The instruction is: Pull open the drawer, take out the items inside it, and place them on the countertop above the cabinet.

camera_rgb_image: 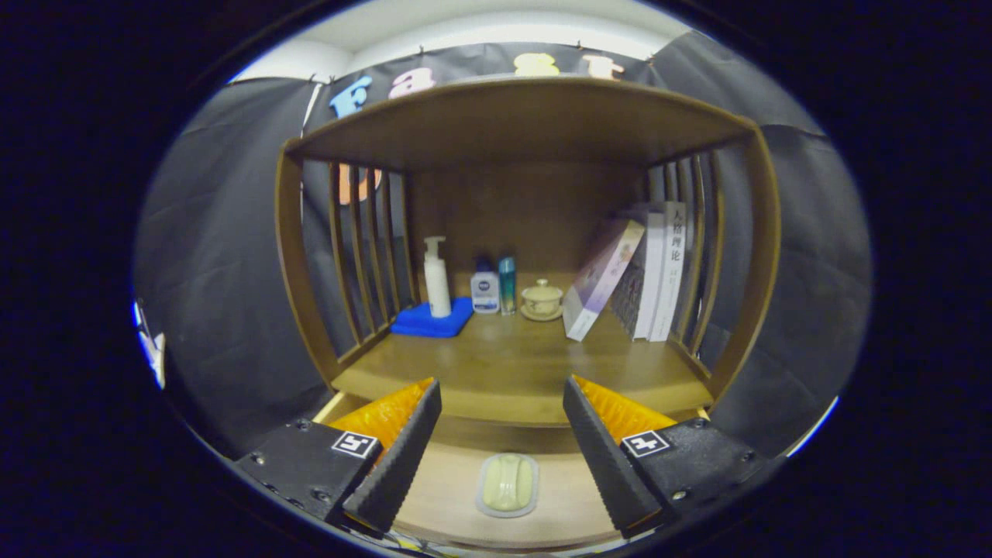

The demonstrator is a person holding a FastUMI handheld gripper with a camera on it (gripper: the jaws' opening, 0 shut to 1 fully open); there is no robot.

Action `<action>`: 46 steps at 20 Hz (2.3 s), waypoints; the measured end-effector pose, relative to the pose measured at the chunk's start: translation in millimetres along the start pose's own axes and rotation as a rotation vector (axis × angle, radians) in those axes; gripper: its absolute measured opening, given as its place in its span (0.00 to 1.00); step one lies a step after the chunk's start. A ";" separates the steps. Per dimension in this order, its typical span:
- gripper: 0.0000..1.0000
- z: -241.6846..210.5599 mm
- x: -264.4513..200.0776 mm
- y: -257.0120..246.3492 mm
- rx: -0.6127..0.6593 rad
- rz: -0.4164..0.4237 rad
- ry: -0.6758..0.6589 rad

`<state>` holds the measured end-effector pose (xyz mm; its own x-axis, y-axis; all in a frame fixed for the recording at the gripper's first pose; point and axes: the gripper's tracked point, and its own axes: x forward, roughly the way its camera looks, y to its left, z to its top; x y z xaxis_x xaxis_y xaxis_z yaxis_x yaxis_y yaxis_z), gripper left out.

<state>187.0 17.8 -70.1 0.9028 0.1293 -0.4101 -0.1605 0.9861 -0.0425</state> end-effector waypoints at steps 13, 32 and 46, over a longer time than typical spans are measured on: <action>0.93 -139.7 73.5 3.4 0.080 0.052 0.599; 0.22 -164.2 59.6 -3.5 0.140 0.048 0.819; 0.21 -46.1 14.5 -13.5 0.103 0.089 0.662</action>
<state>183.8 1.5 -117.5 0.4478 0.1513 -0.8812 -0.1541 0.9839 0.0907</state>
